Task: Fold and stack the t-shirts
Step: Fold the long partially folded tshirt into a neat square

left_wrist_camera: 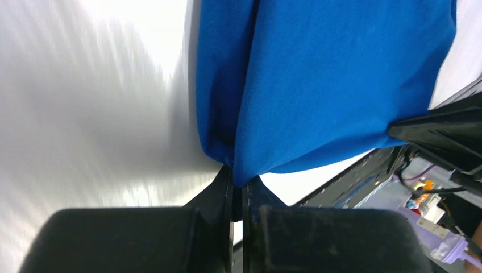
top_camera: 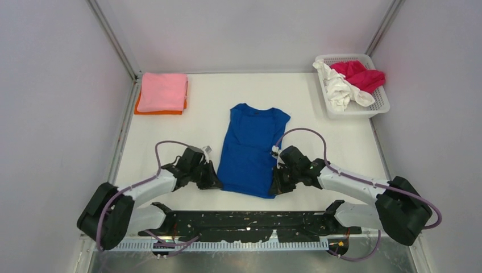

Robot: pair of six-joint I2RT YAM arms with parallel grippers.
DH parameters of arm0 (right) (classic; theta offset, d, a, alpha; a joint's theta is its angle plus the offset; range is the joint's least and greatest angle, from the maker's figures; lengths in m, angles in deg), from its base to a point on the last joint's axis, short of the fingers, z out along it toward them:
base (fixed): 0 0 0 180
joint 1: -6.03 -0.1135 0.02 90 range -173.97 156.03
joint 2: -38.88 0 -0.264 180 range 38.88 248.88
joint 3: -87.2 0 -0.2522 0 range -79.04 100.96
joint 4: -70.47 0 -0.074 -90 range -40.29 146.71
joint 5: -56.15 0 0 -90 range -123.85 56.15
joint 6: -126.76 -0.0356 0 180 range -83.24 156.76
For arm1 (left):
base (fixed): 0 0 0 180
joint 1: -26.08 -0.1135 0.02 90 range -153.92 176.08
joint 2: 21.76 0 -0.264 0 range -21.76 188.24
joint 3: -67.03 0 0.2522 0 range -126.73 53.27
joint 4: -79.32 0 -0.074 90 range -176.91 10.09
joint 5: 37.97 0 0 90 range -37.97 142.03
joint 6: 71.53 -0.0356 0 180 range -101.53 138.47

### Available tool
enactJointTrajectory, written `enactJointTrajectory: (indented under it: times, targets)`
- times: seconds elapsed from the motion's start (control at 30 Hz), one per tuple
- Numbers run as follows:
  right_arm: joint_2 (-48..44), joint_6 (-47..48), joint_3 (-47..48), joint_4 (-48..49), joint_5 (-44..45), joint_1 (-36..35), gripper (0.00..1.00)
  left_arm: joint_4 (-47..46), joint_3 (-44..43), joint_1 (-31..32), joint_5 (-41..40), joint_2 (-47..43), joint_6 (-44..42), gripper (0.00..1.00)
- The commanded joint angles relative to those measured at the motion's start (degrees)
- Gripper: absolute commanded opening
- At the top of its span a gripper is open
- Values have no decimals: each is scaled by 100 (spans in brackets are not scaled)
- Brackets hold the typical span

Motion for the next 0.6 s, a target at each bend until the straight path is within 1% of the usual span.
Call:
enactJointTrajectory:
  times: [0.0, 0.07, 0.13, 0.23, 0.3, 0.4, 0.47, 0.57]
  targets:
    - [-701, -1, 25, -886, -1192, -397, 5, 1345, 217, 629, -835, -1431, 188, 0]
    - [-1067, 46, 174, -1204, -1362, -511, 5, 1918, 99, 1031, -1219, -2220, 298, 0]
    - [-1522, 99, 436, -1573, -1361, -546, 6, 2270, 33, 1226, -1417, -2963, 421, 0]
    - [-1809, 234, 755, -1993, -1183, -539, 6, 2429, -99, 1280, -1765, -3859, 493, 0]
    - [-1859, 301, 994, -2159, -991, -526, 6, 2344, -253, 1282, -1948, -4215, 461, 0]
    - [-1837, 380, 1282, -2204, -752, -425, 6, 2145, -553, 1282, -2181, -4180, 313, 0]
    - [-1845, 468, 1442, -2204, -497, -247, 6, 2143, -817, 1276, -2596, -3904, 224, 0]
    - [-1925, 609, 1647, -2116, -257, 177, 6, 2317, -1440, 1267, -3288, -3328, 115, 0]
